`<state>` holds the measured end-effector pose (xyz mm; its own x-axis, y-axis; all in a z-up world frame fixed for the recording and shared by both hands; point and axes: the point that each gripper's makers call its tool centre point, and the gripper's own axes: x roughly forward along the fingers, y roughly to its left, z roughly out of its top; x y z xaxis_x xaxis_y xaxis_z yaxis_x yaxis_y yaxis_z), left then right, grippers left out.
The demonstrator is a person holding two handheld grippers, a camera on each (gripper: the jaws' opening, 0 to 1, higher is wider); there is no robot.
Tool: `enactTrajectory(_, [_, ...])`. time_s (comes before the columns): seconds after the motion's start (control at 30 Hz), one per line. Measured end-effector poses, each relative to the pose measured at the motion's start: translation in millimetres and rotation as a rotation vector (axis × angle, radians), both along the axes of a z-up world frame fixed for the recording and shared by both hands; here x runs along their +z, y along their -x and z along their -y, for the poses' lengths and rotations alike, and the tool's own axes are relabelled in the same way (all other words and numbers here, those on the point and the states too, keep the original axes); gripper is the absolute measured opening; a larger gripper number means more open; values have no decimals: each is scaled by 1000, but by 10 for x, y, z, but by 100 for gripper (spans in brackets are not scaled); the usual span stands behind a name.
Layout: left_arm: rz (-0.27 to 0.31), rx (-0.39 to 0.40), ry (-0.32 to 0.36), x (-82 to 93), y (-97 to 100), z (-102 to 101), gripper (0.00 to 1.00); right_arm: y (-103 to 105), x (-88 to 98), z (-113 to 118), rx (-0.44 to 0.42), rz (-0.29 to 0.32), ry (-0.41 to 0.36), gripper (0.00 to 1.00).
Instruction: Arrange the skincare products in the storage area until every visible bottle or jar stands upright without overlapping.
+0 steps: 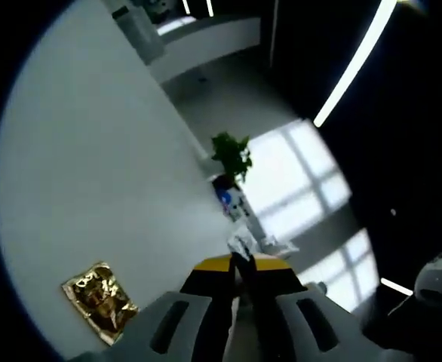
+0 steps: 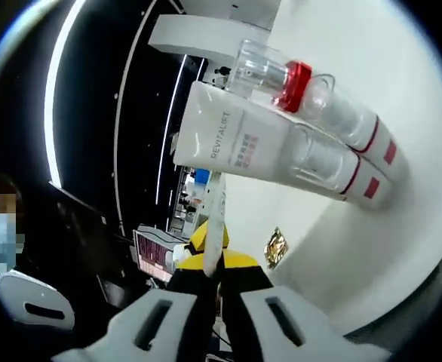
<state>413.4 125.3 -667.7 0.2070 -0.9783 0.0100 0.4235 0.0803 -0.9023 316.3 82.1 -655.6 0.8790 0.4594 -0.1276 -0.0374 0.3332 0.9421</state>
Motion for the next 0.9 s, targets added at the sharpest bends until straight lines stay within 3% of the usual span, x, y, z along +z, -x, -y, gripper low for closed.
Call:
enactTrajectory(0.13, [-33, 0, 4, -33, 8, 15, 1, 4, -22, 14, -3, -7, -2, 1])
enactTrajectory(0.2, [-20, -4, -24, -66, 22, 28, 0, 11, -63, 19, -3, -23, -1, 1])
enactTrajectory(0.3, [27, -10, -120, -196, 42, 29, 0, 20, -148, 22, -2, -50, 26, 1])
enactTrajectory(0.53, [84, -14, -250, -400, 24, 21, 0, 20, -305, 20, 6, -97, 65, 1])
enactTrajectory(0.67, [151, -41, -362, -547, 45, 51, 0, 49, -439, 47, 15, -135, 108, 1])
enactTrajectory(0.73, [167, -45, -385, -586, 63, 84, 0, 56, -474, 61, 14, -146, 118, 1])
enactTrajectory(0.9, [234, -81, -514, -792, 96, 123, 0, 88, -625, 94, 42, -186, 220, 1])
